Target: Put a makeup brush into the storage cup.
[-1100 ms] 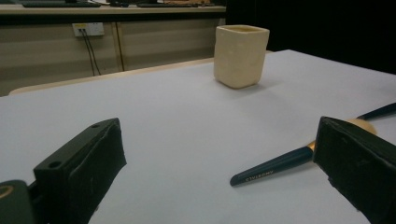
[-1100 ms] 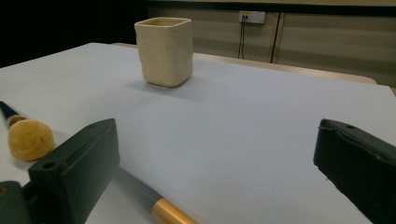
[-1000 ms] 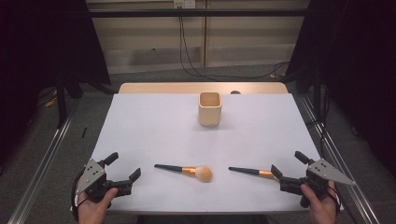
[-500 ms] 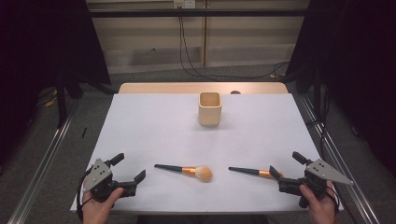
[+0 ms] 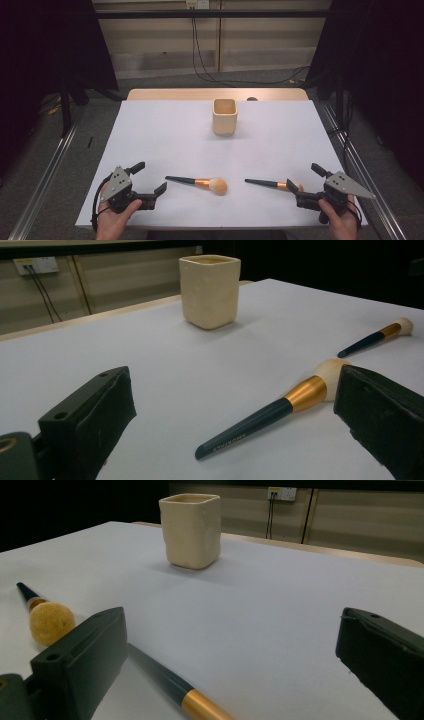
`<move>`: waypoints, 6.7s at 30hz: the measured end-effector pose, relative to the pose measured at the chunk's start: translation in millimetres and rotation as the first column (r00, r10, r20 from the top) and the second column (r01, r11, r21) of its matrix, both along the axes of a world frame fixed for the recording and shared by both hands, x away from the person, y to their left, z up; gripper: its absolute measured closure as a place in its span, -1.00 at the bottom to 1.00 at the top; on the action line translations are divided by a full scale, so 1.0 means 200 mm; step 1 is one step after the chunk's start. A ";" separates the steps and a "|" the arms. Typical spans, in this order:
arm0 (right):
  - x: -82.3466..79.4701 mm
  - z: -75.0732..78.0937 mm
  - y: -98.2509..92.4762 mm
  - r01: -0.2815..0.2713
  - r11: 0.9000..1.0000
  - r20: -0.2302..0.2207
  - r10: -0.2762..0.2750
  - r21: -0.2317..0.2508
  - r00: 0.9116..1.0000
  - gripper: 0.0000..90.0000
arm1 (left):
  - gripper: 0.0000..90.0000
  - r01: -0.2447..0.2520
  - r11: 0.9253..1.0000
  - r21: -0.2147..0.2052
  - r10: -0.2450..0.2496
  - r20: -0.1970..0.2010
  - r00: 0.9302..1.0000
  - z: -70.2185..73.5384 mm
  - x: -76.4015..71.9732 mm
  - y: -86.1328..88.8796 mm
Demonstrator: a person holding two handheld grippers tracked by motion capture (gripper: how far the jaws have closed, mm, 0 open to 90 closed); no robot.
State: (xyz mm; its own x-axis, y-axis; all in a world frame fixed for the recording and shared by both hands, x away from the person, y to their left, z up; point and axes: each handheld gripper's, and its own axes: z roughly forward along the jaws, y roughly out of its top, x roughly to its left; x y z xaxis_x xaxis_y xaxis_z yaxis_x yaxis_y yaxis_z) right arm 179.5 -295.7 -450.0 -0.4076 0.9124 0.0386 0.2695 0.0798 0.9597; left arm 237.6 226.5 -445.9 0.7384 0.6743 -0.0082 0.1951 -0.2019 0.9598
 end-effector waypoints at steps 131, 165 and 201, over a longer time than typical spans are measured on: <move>0.01 -0.02 0.01 -0.035 0.999 -0.035 0.035 0.004 0.999 -1.00 | -0.21 0.736 0.370 0.567 -0.397 -0.620 0.677 -0.02 0.46 -0.88; 0.02 -0.03 0.01 -0.050 0.999 -0.042 0.050 0.005 0.998 -1.00 | 0.48 0.744 0.407 0.530 -0.332 -0.673 0.661 0.00 0.47 -0.91; 0.02 -0.03 0.01 -0.039 0.999 -0.042 0.040 0.006 0.998 -1.00 | 0.48 0.409 0.899 0.157 -0.287 -0.493 0.821 0.20 0.61 -0.55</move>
